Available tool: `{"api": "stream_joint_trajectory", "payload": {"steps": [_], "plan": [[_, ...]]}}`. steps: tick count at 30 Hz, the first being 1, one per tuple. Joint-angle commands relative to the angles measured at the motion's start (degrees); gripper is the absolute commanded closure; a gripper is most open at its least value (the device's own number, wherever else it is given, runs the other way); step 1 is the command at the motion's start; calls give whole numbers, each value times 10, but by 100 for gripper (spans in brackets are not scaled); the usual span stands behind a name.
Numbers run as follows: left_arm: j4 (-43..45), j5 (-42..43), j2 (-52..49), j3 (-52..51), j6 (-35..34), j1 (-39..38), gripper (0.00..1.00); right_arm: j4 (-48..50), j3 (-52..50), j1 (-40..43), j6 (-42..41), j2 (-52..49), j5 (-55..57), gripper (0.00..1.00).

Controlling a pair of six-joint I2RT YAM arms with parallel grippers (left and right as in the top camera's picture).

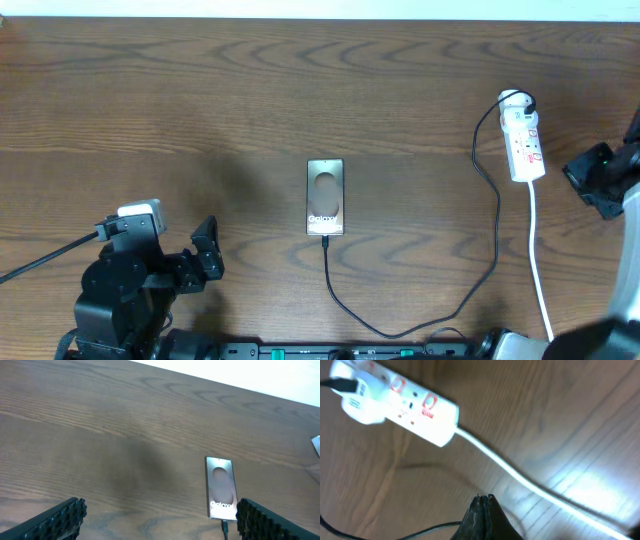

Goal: Plug charger to phone and switch on socket
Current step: 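Move the right gripper to the white power strip's switch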

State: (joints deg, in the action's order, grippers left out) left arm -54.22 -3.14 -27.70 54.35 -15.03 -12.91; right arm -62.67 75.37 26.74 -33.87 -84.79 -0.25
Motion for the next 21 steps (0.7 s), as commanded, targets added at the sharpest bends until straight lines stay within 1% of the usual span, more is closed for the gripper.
{"api": "stream_joint_trajectory", "payload": {"steps": [1, 3, 8, 10, 15, 21], "plan": [[-2, -1, 1, 3, -3, 0, 2, 2, 10, 20, 7, -33, -129, 99], [-2, -1, 1, 3, -3, 0, 2, -4, 10, 22, 7, -41, -147, 99], [-2, -1, 1, 3, -3, 0, 2, -9, 10, 21, 7, -42, -146, 99], [-2, -1, 1, 3, -3, 0, 2, -5, 10, 21, -7, -42, -147, 99], [-2, -1, 1, 3, -3, 0, 2, 24, 10, 22, -9, -43, -146, 99], [-2, -1, 1, 3, -3, 0, 2, 42, 10, 21, -90, -51, -136, 99]]}}
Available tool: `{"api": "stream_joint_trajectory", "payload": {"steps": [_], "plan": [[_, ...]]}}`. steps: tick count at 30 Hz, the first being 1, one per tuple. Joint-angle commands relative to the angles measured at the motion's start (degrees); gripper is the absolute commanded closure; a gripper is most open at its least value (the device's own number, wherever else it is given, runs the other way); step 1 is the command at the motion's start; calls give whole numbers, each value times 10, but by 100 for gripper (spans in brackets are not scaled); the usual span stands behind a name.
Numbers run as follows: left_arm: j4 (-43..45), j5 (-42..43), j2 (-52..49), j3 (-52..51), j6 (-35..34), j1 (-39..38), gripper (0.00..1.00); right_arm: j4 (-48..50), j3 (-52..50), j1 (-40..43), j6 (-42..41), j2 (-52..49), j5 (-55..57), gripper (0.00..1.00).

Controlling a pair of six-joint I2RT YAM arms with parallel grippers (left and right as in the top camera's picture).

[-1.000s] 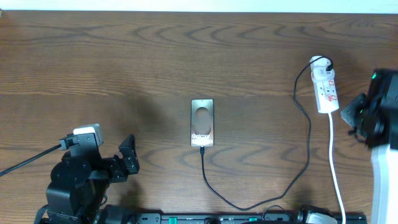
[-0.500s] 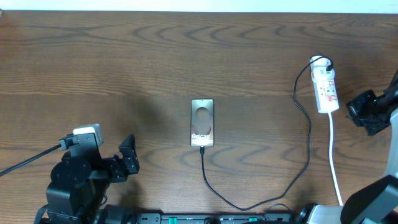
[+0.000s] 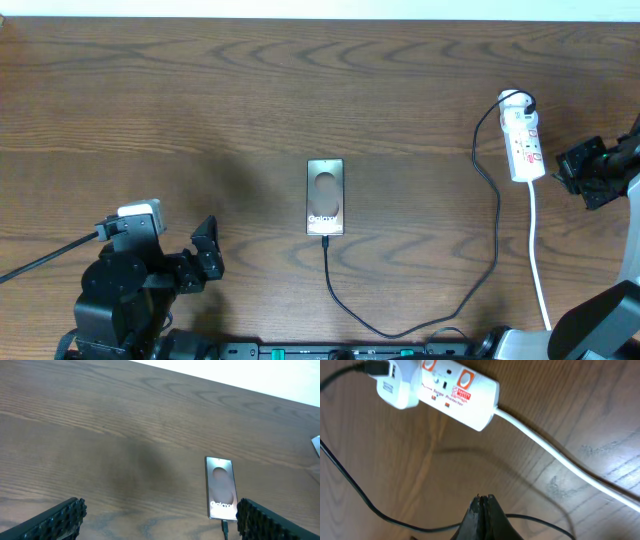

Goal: Plug charger to phone and switch on socket
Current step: 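Move the right gripper to the white power strip's switch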

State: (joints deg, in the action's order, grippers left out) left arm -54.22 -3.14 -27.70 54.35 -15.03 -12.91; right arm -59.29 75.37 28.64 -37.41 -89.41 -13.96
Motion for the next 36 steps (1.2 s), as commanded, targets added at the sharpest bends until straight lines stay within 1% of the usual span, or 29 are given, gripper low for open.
{"api": "stream_joint_trajectory", "payload": {"steps": [1, 8, 11, 23, 32, 36], "plan": [[-2, -1, 1, 3, -3, 0, 2, 19, 10, 3, -65, -8, 1, 99], [-2, -1, 1, 3, -3, 0, 2, 46, 12, 3, -93, -33, 5, 99], [-2, -1, 1, 3, -3, 0, 2, 46, 28, 3, -95, -46, 5, 99], [-2, -1, 1, 3, -3, 0, 2, -46, 229, 2, -94, -188, 38, 98], [-2, -1, 1, 3, -3, 0, 2, -46, 288, -2, -110, -289, 25, 98], [-2, -1, 1, 3, -3, 0, 2, -28, 298, -4, -110, -330, -9, 98]]}}
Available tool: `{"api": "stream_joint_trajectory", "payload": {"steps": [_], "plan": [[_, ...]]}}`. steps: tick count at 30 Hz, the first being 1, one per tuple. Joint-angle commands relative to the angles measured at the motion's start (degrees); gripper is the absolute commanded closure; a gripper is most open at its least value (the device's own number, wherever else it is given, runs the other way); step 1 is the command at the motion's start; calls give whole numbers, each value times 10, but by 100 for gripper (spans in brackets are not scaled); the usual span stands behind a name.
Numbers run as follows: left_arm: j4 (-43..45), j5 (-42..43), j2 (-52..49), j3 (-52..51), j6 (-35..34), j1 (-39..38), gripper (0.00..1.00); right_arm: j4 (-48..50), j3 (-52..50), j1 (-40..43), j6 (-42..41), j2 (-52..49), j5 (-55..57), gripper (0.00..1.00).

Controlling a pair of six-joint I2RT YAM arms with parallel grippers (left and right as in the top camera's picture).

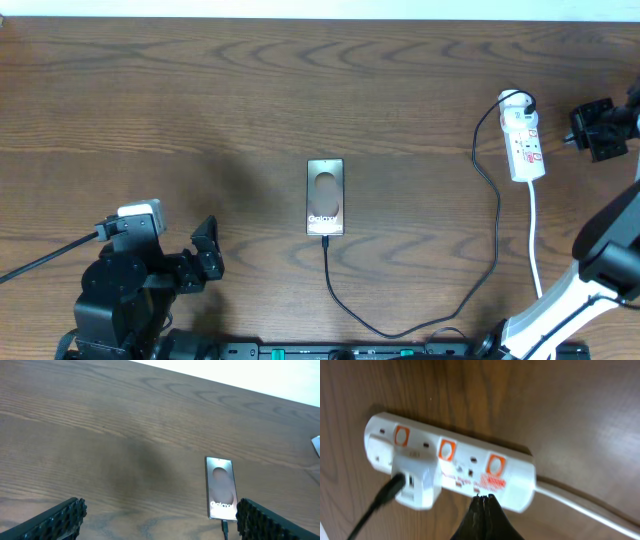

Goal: Plug charger to phone and switch on socket
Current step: 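Move the right gripper to the white power strip's switch, then press the orange switch beside the charger plug with the right gripper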

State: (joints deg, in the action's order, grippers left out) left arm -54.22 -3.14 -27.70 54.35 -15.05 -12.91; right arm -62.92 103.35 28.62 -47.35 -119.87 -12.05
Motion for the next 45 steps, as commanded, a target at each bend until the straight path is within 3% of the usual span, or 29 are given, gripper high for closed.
{"api": "stream_joint_trajectory", "payload": {"steps": [1, 17, 30, 45], "plan": [[-2, -1, 1, 3, -3, 0, 2, 15, 19, -5, -10, -33, -40, 98], [-2, -1, 1, 3, -3, 0, 2, 91, 19, -34, -50, -88, -82, 98], [-2, -1, 1, 3, -3, 0, 2, 98, 19, -43, -67, -92, -66, 99], [-2, -1, 1, 3, -3, 0, 2, 93, 19, -72, -52, -163, -64, 99]]}}
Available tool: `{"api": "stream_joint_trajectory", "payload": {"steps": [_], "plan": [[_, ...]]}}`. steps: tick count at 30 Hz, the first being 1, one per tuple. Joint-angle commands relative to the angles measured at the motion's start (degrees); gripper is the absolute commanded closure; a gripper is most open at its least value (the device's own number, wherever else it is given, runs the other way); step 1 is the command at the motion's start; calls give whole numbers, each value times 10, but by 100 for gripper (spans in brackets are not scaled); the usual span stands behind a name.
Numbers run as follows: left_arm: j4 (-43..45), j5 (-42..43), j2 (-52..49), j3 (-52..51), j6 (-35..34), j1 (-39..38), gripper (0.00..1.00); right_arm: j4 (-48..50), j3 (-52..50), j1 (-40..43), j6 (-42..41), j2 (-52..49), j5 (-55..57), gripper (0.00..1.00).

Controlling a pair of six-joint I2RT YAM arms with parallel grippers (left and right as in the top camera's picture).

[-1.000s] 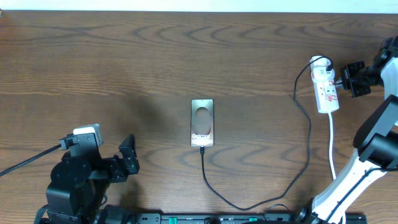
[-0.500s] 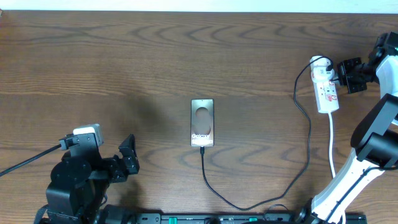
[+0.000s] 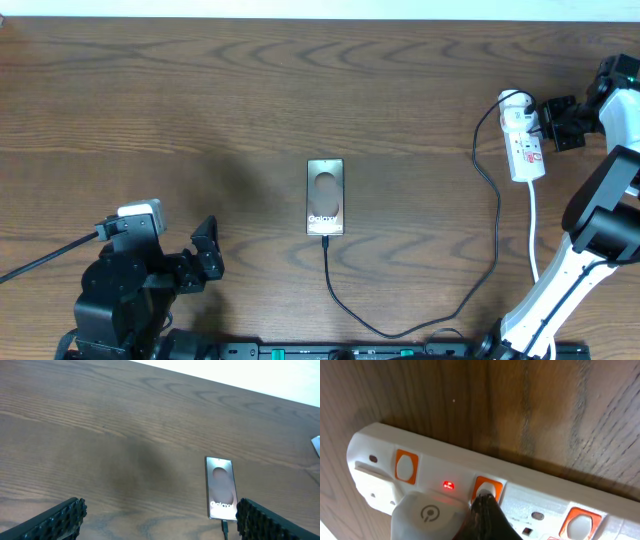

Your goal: Plug charger to phone and switch on socket

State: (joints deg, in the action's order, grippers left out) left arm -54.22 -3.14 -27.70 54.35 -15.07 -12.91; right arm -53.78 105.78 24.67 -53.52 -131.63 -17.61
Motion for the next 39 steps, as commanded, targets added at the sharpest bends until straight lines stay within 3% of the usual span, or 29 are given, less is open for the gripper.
{"api": "stream_joint_trajectory", "payload": {"steps": [1, 10, 20, 28, 32, 34, 39], "plan": [[-2, -1, 1, 3, -3, 0, 2, 2, -5, -35, 19, -44, -9, 99], [-2, -1, 1, 3, -3, 0, 2, -44, -5, -39, 56, 61, 53, 99], [-2, -1, 1, 3, -3, 0, 2, -99, -5, -39, 125, 282, 228, 99], [-2, -1, 1, 3, -3, 0, 2, -118, -5, -40, 158, 469, 231, 99], [-2, -1, 1, 3, -3, 0, 2, -71, -5, -40, 159, 600, 171, 99], [-2, -1, 1, 3, -3, 0, 2, 1, -5, -40, 158, 673, 144, 99], [-2, -1, 1, 3, -3, 0, 2, 97, -5, -40, 159, 760, 146, 98]]}}
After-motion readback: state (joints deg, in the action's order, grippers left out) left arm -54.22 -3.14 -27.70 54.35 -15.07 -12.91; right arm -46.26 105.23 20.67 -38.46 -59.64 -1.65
